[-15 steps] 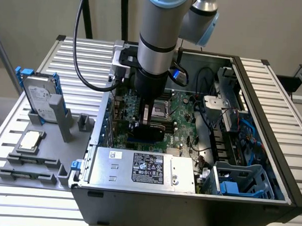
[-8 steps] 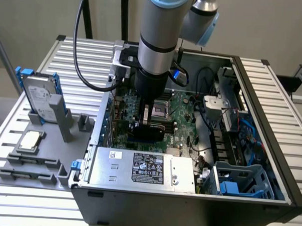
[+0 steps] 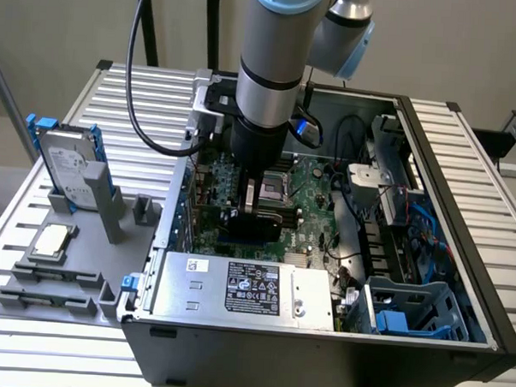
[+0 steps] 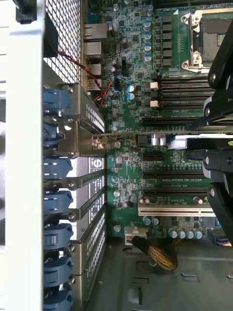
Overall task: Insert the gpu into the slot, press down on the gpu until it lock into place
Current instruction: 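Insert the gpu into the slot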
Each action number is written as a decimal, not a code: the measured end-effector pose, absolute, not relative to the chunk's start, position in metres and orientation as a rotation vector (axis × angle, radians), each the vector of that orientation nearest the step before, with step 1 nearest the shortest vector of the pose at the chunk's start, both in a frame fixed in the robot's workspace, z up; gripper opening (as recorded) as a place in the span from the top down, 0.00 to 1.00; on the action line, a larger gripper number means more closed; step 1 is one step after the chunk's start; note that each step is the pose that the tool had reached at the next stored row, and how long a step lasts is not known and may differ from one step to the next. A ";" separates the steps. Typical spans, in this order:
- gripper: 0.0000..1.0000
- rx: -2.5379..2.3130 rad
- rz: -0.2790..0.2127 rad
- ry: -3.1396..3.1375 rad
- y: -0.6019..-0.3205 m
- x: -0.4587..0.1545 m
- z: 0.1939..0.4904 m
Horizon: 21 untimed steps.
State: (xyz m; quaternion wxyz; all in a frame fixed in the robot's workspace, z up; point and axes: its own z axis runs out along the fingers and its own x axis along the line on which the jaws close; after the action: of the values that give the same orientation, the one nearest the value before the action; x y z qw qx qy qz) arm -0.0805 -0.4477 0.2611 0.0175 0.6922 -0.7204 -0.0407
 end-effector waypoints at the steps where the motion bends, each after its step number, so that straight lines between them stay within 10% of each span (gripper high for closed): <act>1: 0.74 2.151 -0.126 -2.238 -0.448 -0.080 0.261; 21: 0.74 2.151 -0.126 -2.238 -0.447 -0.080 0.259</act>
State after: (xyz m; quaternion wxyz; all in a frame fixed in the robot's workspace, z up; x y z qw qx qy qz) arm -0.0802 -0.4467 0.2586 0.0175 0.6922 -0.7203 -0.0406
